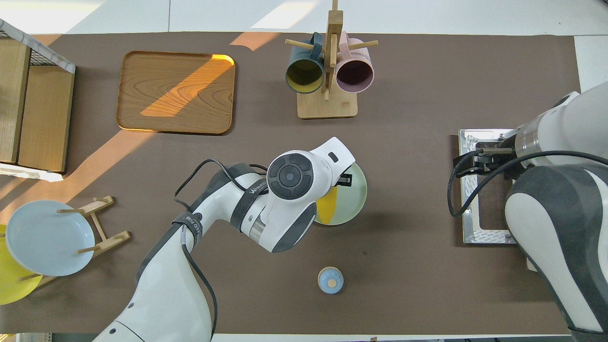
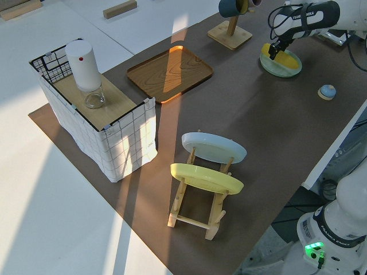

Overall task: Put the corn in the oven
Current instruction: 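Release the corn on the plate while the right gripper reaches the plate, then lift the plate with the right gripper while the left gripper withdraws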

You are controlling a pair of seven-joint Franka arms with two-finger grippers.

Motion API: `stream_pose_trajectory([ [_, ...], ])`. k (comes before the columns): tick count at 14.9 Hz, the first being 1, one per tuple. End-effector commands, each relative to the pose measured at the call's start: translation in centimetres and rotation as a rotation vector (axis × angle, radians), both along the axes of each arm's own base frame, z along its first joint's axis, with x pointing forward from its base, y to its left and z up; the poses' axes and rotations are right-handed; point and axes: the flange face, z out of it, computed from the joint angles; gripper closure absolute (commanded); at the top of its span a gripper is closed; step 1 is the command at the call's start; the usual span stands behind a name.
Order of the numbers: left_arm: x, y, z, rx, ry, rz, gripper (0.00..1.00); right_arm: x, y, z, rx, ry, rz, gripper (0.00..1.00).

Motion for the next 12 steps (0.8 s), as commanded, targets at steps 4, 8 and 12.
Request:
stream_pose_trajectory([
  [4,4.1,9.1,11.5,0.013,0.042,0.122,0.00,0.0,2.5,0.8,0.033,-0.063,0.040,0.00],
  [8,7.6,18.5,16.9,0.039,0.062,0.224,0.00,3.5,10.6,0.3,0.027,-0.084,0.045,0.00],
  [12,9.7,28.5,21.8,0.073,0.036,0.186,0.00,6.5,23.1,-4.5,0.056,-0.147,-0.017,0.00],
])
